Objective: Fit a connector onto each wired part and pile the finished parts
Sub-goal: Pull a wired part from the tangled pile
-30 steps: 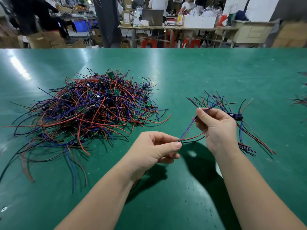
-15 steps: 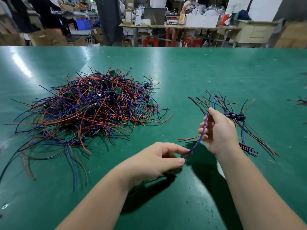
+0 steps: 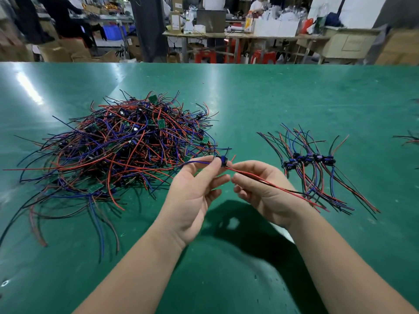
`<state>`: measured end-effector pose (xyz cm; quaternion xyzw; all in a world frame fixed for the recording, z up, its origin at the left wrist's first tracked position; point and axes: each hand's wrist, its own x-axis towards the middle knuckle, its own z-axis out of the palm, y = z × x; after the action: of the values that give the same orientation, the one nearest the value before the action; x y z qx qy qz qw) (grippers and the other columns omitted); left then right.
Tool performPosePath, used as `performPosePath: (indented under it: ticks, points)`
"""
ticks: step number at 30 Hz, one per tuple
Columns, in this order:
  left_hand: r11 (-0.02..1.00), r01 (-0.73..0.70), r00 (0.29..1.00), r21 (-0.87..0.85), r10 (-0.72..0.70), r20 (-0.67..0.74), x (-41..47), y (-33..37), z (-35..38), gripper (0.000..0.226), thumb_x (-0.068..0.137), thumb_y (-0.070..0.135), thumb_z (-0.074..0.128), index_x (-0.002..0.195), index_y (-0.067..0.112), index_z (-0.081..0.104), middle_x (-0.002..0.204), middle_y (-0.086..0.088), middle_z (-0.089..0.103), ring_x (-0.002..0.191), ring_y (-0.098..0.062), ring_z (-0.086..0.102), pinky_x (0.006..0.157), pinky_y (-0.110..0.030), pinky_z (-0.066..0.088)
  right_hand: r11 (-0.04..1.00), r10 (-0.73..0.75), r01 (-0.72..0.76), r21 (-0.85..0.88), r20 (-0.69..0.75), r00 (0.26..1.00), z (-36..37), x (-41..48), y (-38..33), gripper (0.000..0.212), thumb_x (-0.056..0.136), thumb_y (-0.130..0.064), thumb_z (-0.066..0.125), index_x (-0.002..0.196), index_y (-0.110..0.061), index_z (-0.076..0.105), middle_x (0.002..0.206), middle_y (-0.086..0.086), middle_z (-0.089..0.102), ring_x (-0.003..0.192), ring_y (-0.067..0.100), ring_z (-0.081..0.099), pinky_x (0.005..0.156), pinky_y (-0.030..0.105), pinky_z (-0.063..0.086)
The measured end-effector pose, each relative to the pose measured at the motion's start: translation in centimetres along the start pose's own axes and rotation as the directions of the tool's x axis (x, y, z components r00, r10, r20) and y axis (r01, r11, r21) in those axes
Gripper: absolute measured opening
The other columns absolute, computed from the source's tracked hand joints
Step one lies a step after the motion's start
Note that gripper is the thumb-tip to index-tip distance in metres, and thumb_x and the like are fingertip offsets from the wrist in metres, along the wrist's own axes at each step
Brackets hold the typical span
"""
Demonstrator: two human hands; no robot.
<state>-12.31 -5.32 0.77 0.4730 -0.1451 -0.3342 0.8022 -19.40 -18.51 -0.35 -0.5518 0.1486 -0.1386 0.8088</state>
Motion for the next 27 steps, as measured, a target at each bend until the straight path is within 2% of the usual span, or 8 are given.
performPosePath:
  ticks: [5,9,13,15,17,21,24,27]
  points:
    - [0.89,-0.368,0.923,0.269,0.385,-0.012,-0.4,-1.3,0.1,0.029,0.069,0.024,0.081,0.086,0.018,0.058,0.077,0.004,0.071,0.068,-0.005,0.063,0.065,-0.015,0.048,0.962,-0.042,0.045,0.27,-0.018,0.999,1.6,-0.2,0.3,0.013,0.052,-0.019,0.076,0.064,-0.015,0.075,0.062,0.003,0.067,0.05,0.007,0.059,0.051,0.015,0.049]
    - [0.816,-0.416,0.908,0.402,0.398,0.132,-0.3,-1.4,-0.3,0.018,0.074,0.012,0.072,0.089,0.02,0.065,0.087,0.002,0.073,0.073,-0.007,0.065,0.07,-0.018,0.05,0.904,0.002,0.042,0.426,-0.102,0.995,1.4,0.1,-0.2,0.009,0.066,-0.012,0.066,0.074,-0.007,0.067,0.064,0.003,0.066,0.048,0.006,0.056,0.047,0.015,0.048]
    - [0.649,-0.499,0.854,0.574,0.483,0.195,-0.2,-0.9,-0.6,0.023,0.08,0.005,0.06,0.086,0.023,0.072,0.092,0.004,0.072,0.089,-0.008,0.067,0.078,-0.02,0.049,0.895,0.035,0.041,0.445,-0.161,0.986,0.1,0.4,-1.0,0.006,0.066,-0.008,0.064,0.07,-0.01,0.068,0.063,0.004,0.064,0.052,0.01,0.062,0.05,0.017,0.051]
    - [0.744,-0.438,0.888,0.504,0.444,0.116,-0.3,-0.8,-0.5,0.013,0.079,0.017,0.065,0.09,0.022,0.071,0.089,0.002,0.074,0.083,-0.014,0.069,0.076,-0.022,0.053,0.933,0.009,0.044,0.358,-0.145,0.989,-0.1,0.3,-1.1,0.015,0.065,-0.007,0.065,0.08,-0.009,0.069,0.061,0.002,0.062,0.052,0.01,0.06,0.052,0.017,0.051]
    - [0.826,-0.329,0.937,0.457,0.345,0.051,-0.3,-1.1,-0.4,0.024,0.071,0.031,0.075,0.091,0.018,0.071,0.083,0.0,0.075,0.076,-0.016,0.071,0.072,-0.025,0.056,0.984,-0.052,0.076,0.161,-0.147,0.988,-0.1,0.3,-0.7,0.032,0.061,-0.009,0.069,0.093,-0.009,0.064,0.057,-0.002,0.059,0.052,0.008,0.059,0.054,0.017,0.05]
    - [0.759,-0.211,0.964,0.616,0.266,0.002,-0.1,-1.7,-0.7,0.012,0.073,0.019,0.082,0.08,0.014,0.074,0.069,-0.001,0.074,0.065,-0.013,0.07,0.067,-0.03,0.056,0.982,-0.144,0.119,-0.144,-0.182,0.973,0.5,0.2,0.2,0.029,0.065,-0.002,0.076,0.087,-0.009,0.058,0.054,-0.003,0.06,0.05,0.009,0.053,0.052,0.017,0.043]
    - [0.798,-0.13,0.982,0.588,0.185,-0.034,0.1,-1.6,-0.8,0.005,0.077,0.012,0.078,0.077,0.012,0.073,0.066,-0.006,0.072,0.061,-0.017,0.069,0.068,-0.032,0.058,0.981,-0.145,0.109,-0.16,-0.236,0.961,0.5,0.2,0.2,0.017,0.073,0.001,0.072,0.077,-0.009,0.059,0.058,0.003,0.066,0.051,0.011,0.059,0.05,0.016,0.043]
    - [0.876,-0.027,0.999,0.481,0.039,-0.015,0.0,-1.2,-0.4,0.005,0.078,0.007,0.075,0.076,0.004,0.07,0.064,-0.011,0.069,0.054,-0.014,0.066,0.055,-0.024,0.056,0.993,-0.116,0.1,-0.067,-0.289,0.95,-0.1,0.4,-0.5,0.012,0.082,0.002,0.065,0.075,-0.007,0.06,0.062,0.006,0.07,0.053,0.011,0.062,0.049,0.016,0.046]
